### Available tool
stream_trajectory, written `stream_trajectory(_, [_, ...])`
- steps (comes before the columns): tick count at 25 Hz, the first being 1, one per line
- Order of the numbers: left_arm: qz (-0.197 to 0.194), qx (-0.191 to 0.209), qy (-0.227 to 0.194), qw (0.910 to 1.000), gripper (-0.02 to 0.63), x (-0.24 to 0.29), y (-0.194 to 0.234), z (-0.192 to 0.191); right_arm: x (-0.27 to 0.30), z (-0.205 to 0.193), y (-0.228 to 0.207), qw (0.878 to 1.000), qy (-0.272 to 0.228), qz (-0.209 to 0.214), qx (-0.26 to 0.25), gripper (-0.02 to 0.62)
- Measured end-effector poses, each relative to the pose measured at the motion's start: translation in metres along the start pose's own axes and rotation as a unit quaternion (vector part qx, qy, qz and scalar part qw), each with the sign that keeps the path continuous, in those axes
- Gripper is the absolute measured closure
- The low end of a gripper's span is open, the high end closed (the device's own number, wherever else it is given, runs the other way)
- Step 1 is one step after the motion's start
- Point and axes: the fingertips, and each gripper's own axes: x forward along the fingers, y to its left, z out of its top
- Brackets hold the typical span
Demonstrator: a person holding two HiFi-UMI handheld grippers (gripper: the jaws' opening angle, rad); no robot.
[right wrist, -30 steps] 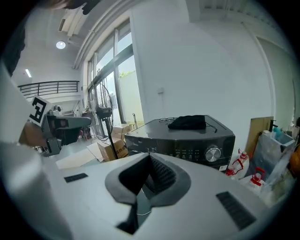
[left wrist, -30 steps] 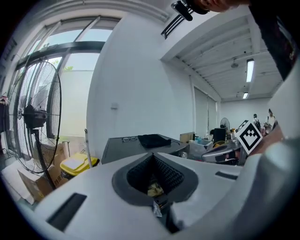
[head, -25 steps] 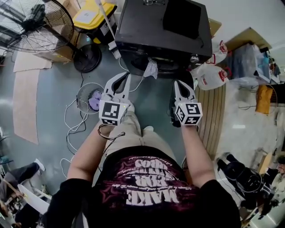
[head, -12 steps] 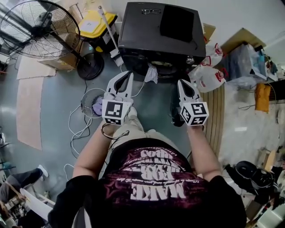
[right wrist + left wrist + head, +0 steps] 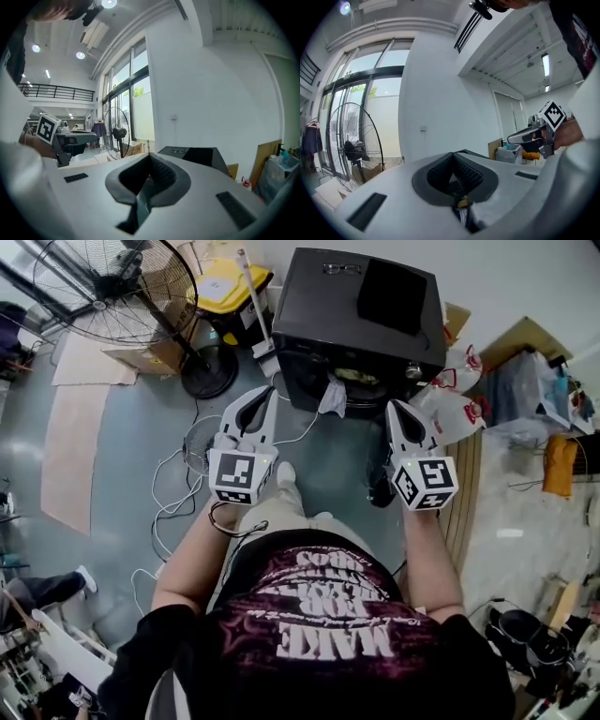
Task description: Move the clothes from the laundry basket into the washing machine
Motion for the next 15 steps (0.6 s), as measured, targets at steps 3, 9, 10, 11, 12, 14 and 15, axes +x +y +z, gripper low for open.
stream_trajectory(3, [0.005,0.002,0.006,1.0,0.601,-0.014,0.005,0.002,-0.002,0.004,0.007,1.0,0.002,-0.001,-0.009,0.592])
stream_trajectory(9, [-0.01,0.014,0.008,0.9998,0.601,-0.028,0.013,0.011,-0.003,0.007,0.023,1.0,0.005,-0.001,-0.011,0.592])
stream_trajectory(10, [-0.012,0.014,0.008,0.9998,0.601,-0.028,0.017,0.013,-0.002,0.008,0.025,1.0,0.005,-0.002,-0.012,0.592])
stream_trajectory(11, [-0.014,0.014,0.007,0.9998,0.601,-0.029,0.022,0.014,-0.001,0.01,0.028,1.0,0.005,-0.004,-0.015,0.592])
stream_trajectory(12, [-0.016,0.015,0.006,0.9997,0.601,-0.03,0.027,0.015,0.001,0.012,0.031,1.0,0.005,-0.005,-0.017,0.592])
stream_trajectory(14, [-0.022,0.019,0.005,0.9996,0.601,-0.032,0.038,0.017,0.006,0.015,0.037,1.0,0.006,-0.011,-0.021,0.592])
stream_trajectory(15, [-0.025,0.02,0.005,0.9995,0.601,-0.033,0.044,0.017,0.009,0.016,0.039,1.0,0.006,-0.015,-0.023,0.592])
